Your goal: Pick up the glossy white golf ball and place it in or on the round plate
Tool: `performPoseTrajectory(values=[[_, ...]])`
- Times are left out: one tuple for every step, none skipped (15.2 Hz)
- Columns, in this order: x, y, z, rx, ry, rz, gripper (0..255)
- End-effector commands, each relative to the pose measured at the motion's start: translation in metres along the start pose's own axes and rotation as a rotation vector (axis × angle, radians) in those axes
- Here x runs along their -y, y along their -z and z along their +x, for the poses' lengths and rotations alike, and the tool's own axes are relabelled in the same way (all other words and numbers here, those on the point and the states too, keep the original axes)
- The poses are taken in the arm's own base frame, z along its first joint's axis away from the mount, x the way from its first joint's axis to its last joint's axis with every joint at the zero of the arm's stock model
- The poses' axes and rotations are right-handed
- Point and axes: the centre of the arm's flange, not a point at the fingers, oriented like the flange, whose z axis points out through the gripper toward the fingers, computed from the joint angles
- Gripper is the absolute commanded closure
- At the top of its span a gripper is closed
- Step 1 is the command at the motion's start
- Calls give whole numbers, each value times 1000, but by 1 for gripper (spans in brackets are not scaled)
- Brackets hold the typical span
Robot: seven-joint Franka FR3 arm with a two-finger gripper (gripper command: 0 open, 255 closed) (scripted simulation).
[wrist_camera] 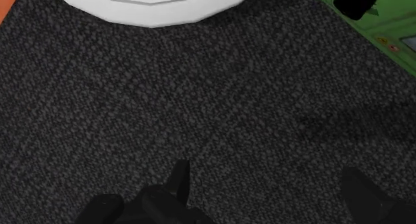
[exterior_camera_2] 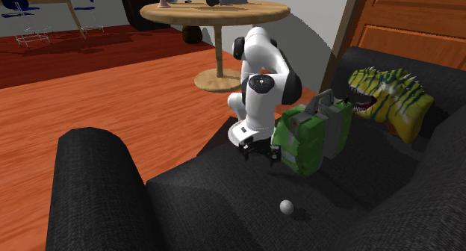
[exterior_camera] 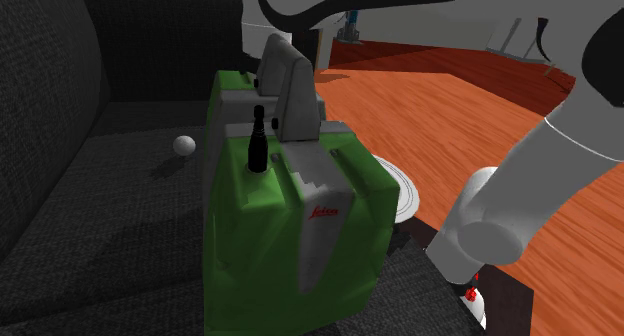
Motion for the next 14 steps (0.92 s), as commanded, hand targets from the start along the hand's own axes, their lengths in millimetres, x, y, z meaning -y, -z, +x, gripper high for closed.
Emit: performPoseTrajectory(values=[[20,0,16,-9,-2,7,0],[29,0,24,-13,-2,10,0],[39,0,32,-17,-2,13,0],[48,1,41,-21,-2,15,0],[57,2,49,-25,-3,18,0],[67,2,57,-29,-3,21,0],[76,3,65,-33,-3,24,0],[85,4,73,-37,-3,27,0],[95,5,82,-41,-4,30,0],[104,6,90,-45,-4,32,0],[112,7,96,-48,-4,35,0],[112,1,97,-48,-4,35,0],[112,-4,97,-48,-4,35,0],[112,-9,97,-48,-4,35,0]])
